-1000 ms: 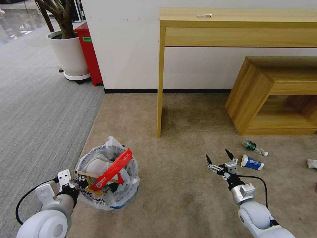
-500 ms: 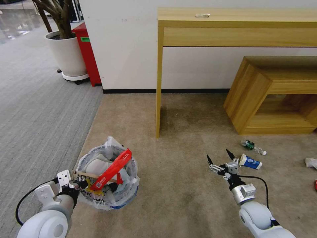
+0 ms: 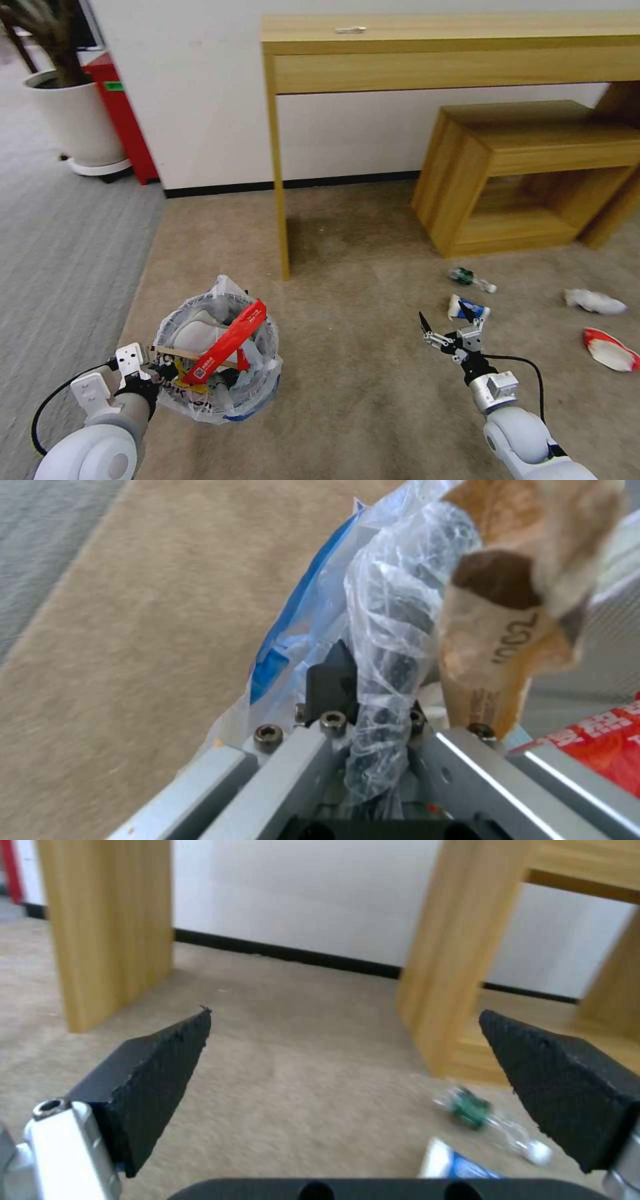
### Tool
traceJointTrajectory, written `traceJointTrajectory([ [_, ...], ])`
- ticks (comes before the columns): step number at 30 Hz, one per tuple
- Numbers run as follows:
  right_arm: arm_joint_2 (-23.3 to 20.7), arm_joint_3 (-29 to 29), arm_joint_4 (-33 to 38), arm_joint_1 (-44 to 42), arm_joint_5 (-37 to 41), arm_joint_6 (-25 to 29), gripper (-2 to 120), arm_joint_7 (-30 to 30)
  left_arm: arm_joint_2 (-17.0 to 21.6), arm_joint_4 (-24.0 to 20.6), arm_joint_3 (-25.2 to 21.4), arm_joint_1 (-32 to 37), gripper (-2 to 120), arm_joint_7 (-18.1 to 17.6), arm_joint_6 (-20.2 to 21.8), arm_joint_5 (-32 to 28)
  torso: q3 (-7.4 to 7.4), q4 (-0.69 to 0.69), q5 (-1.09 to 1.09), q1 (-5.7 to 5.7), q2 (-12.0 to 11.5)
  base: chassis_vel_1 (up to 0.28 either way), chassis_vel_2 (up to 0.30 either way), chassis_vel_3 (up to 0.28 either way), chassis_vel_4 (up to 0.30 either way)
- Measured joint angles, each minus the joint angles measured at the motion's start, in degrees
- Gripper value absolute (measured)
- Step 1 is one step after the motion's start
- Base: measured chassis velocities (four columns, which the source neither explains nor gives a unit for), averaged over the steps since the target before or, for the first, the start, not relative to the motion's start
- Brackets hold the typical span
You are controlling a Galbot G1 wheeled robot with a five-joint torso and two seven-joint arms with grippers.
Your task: Pick up the trash bin and place the garbage on the floor into it.
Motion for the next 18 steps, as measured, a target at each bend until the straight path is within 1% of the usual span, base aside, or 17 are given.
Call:
traceJointTrajectory([
  [18,0.34,0.15,-0.27,0.13,-0.34,0.26,100,0.08,0.20,-0.16,-0.08,0.14,0,0.06,-0.16,-0.21,0.00,0.01,0.00,0.00,0.00,-0.118,-0.115,-0.116,-0.118],
])
